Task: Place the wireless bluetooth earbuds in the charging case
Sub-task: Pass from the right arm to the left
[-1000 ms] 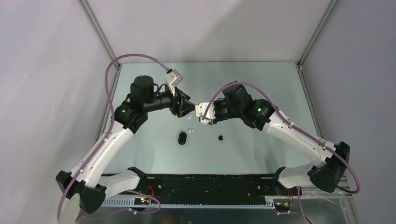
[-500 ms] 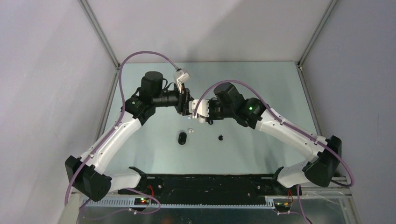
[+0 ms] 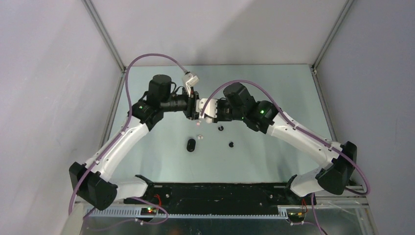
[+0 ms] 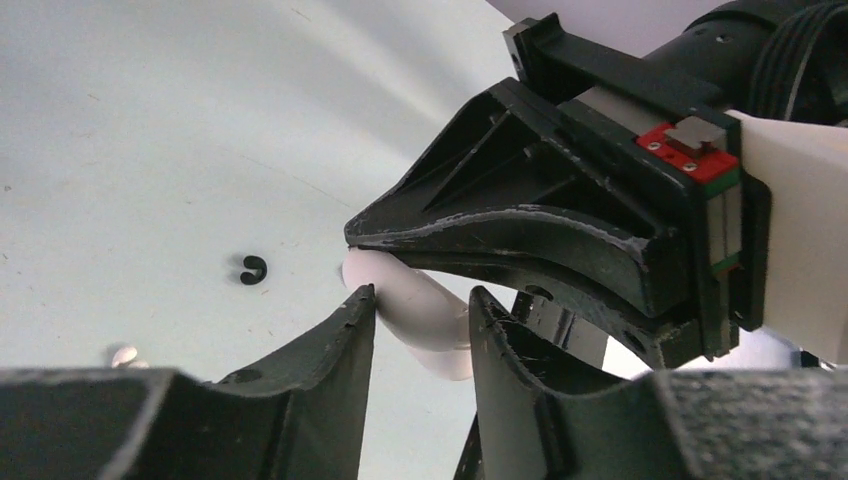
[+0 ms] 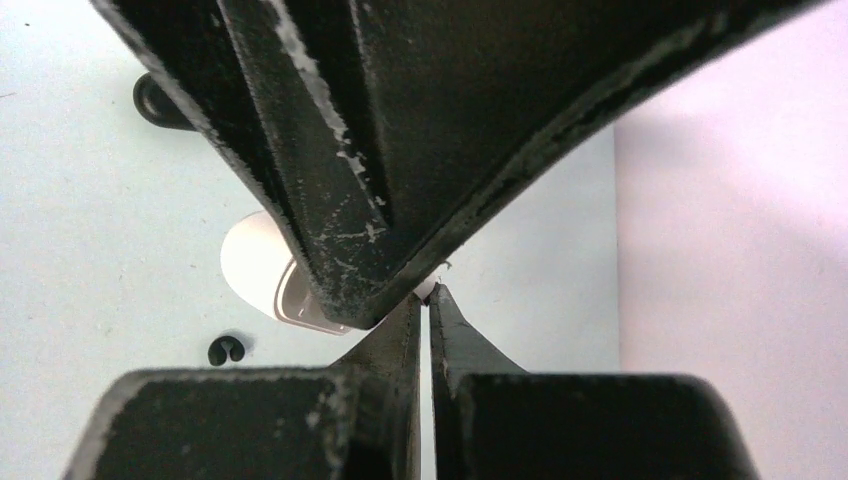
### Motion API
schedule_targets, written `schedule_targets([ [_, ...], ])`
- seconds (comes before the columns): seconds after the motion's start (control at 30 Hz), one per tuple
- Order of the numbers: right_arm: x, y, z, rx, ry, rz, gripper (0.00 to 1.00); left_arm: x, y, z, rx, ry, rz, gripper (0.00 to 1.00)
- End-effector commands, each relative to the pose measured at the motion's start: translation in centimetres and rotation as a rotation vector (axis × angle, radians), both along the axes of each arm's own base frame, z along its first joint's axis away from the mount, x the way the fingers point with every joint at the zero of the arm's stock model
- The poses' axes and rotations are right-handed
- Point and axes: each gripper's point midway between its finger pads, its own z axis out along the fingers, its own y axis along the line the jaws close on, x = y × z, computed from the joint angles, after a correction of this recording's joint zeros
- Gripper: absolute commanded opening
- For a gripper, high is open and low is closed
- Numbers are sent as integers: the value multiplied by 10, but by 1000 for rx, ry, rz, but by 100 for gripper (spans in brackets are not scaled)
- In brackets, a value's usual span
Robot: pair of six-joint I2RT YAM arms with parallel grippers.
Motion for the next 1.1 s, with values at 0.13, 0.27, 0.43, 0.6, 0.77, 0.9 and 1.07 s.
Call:
schedule_targets([
  [0.13, 1, 10, 35, 78, -71, 6, 0, 6, 0, -1, 3, -13, 16, 26],
  [0.27, 1, 11, 38, 82, -80, 6, 0, 9, 1, -3, 12, -20, 23, 13],
  [0.43, 4, 12, 40, 92, -92, -6, 0, 9, 0, -5, 14, -15, 20, 1],
  [0.6, 7, 15, 40, 103, -89, -17, 0, 8, 1, -6, 16, -22, 15, 0],
  [0.77, 4, 14, 37, 108, -59, -8, 0, 13, 5, -5, 31, -57, 36, 0],
  [0.9, -7, 6, 36, 118, 3, 16, 5, 15, 10, -9, 53, -104, 37, 0],
  [1.07, -24, -14, 49, 188, 124, 22, 30, 14, 15, -11, 71, -169, 18, 0],
])
